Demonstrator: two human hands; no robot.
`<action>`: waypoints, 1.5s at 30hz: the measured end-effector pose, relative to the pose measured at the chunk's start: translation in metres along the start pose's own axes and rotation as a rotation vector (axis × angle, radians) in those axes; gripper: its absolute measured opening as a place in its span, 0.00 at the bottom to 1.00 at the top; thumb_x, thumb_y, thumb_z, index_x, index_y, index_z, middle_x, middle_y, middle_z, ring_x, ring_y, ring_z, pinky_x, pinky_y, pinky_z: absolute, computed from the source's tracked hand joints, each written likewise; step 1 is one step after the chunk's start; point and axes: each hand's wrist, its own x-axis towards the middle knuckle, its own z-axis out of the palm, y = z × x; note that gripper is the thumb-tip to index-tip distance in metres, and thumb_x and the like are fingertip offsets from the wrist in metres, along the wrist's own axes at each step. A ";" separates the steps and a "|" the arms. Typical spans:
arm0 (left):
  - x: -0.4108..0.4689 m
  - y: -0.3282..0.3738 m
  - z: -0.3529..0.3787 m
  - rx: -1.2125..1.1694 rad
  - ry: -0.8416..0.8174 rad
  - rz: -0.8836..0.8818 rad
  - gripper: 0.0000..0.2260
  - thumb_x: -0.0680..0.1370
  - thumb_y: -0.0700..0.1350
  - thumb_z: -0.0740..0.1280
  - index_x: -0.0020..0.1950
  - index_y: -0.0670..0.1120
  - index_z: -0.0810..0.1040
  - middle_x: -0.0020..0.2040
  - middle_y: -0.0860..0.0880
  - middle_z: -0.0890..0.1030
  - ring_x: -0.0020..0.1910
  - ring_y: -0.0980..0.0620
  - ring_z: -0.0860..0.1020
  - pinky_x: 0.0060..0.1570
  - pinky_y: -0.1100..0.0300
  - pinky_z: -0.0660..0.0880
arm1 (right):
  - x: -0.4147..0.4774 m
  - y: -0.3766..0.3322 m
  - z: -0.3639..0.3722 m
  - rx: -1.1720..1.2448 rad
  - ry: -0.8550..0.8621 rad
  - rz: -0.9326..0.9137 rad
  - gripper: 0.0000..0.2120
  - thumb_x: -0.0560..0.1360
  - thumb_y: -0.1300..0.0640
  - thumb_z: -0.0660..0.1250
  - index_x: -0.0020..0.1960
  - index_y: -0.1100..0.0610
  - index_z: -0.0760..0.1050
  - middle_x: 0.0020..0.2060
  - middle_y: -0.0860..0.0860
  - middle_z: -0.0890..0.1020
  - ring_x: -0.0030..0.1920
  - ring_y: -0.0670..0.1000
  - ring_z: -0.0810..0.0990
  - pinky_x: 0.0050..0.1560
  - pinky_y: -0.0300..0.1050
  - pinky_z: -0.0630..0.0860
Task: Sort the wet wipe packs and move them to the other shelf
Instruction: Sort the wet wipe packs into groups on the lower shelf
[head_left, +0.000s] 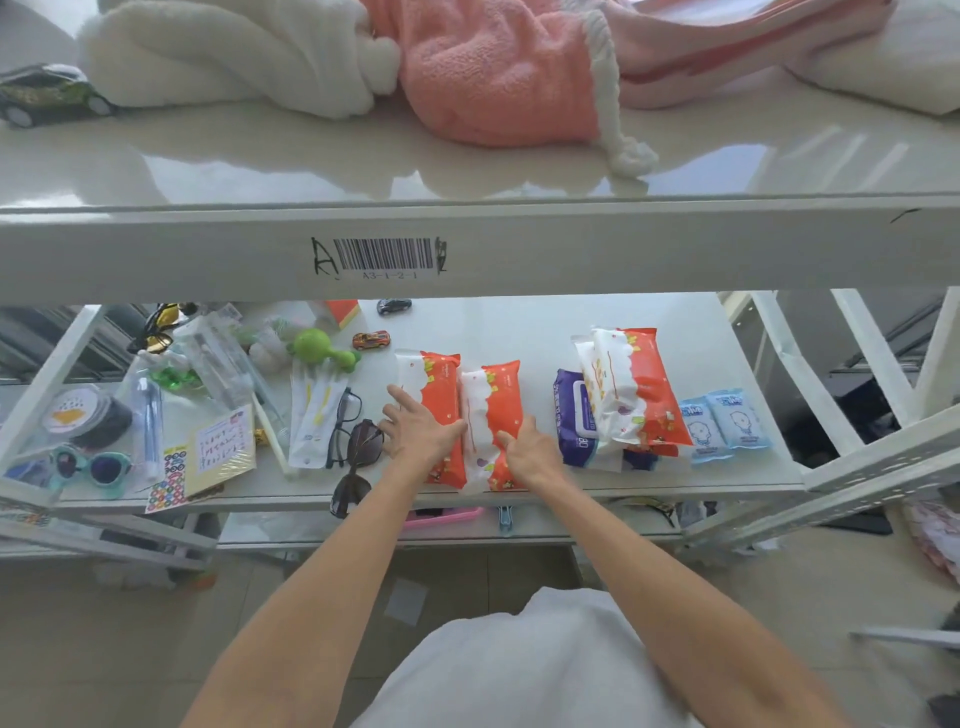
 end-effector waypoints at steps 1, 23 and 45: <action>-0.002 0.002 0.001 0.006 0.003 -0.001 0.60 0.71 0.67 0.73 0.81 0.40 0.35 0.78 0.35 0.55 0.78 0.33 0.57 0.72 0.37 0.65 | 0.004 -0.001 -0.002 -0.061 -0.018 -0.024 0.19 0.84 0.45 0.59 0.66 0.58 0.67 0.57 0.59 0.82 0.56 0.60 0.82 0.56 0.58 0.80; -0.003 0.006 -0.003 0.030 -0.027 0.053 0.60 0.70 0.66 0.75 0.82 0.41 0.38 0.80 0.37 0.56 0.78 0.36 0.58 0.73 0.40 0.64 | 0.020 0.055 -0.150 0.322 0.345 0.144 0.29 0.76 0.42 0.73 0.64 0.61 0.68 0.59 0.60 0.80 0.54 0.59 0.80 0.56 0.54 0.79; 0.011 -0.008 -0.003 -0.302 -0.037 0.002 0.39 0.81 0.63 0.61 0.82 0.46 0.47 0.79 0.37 0.57 0.77 0.35 0.58 0.73 0.37 0.62 | 0.029 0.016 -0.095 -0.159 0.528 -0.137 0.21 0.78 0.46 0.68 0.60 0.62 0.75 0.56 0.61 0.78 0.57 0.62 0.76 0.57 0.58 0.76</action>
